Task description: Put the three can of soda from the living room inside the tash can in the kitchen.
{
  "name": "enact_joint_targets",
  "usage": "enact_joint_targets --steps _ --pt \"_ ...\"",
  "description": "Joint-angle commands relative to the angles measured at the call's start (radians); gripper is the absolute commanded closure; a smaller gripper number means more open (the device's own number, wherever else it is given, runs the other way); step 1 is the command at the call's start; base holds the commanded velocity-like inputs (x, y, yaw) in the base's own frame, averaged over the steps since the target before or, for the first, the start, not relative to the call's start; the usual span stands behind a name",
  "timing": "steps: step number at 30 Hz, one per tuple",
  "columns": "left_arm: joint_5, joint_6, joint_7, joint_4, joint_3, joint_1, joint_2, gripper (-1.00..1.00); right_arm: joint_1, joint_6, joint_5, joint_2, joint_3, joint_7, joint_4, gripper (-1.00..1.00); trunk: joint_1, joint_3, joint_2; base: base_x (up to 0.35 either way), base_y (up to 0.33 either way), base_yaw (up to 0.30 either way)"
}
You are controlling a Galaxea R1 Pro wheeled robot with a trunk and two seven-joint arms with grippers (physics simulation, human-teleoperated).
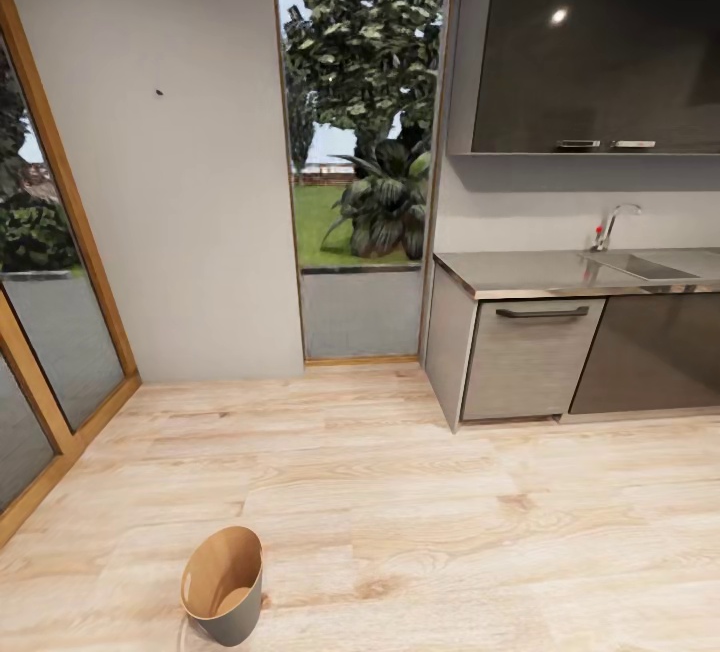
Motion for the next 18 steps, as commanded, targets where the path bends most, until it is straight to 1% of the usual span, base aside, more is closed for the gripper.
enact_joint_targets --steps 1,2,4,5,7,12,18 --pt "0.008 0.022 0.0 -0.025 0.0 0.0 0.0 -1.0 0.0 0.021 0.0 0.0 0.0 0.0 -0.027 -1.0 0.0 0.0 0.0 0.0 0.0 0.0" --pt "0.024 0.068 0.0 -0.073 0.0 0.0 0.001 -1.0 0.0 0.057 0.0 0.001 0.0 -0.001 -0.078 -1.0 0.0 0.0 0.0 0.0 0.0 0.0" --pt "0.041 0.116 0.0 -0.119 0.0 0.0 0.002 -1.0 0.0 0.085 0.001 0.001 0.0 -0.002 -0.129 -1.0 0.0 0.0 0.0 0.0 0.0 0.0" --pt "0.056 0.158 0.0 -0.16 0.0 0.0 0.005 -1.0 0.0 0.107 0.001 0.0 0.0 -0.003 -0.175 -1.0 0.0 0.0 0.0 0.0 0.0 0.0" --pt "0.068 0.2 0.0 -0.207 0.0 0.0 0.012 -1.0 0.0 0.128 0.001 0.0 0.0 -0.004 -0.232 -1.0 0.0 0.0 0.0 0.0 0.0 0.0" --pt "0.076 0.234 0.003 -0.268 -0.001 0.0 0.022 -1.0 0.0 0.136 0.003 0.005 0.001 -0.006 -0.306 -1.0 0.0 0.0 0.0 0.0 0.0 0.0" --pt "0.076 0.236 0.004 -0.305 -0.001 0.0 0.04 -1.0 0.0 0.135 0.004 0.009 0.005 -0.01 -0.326 -1.0 0.0 0.0 0.0 0.0 0.0 0.0"
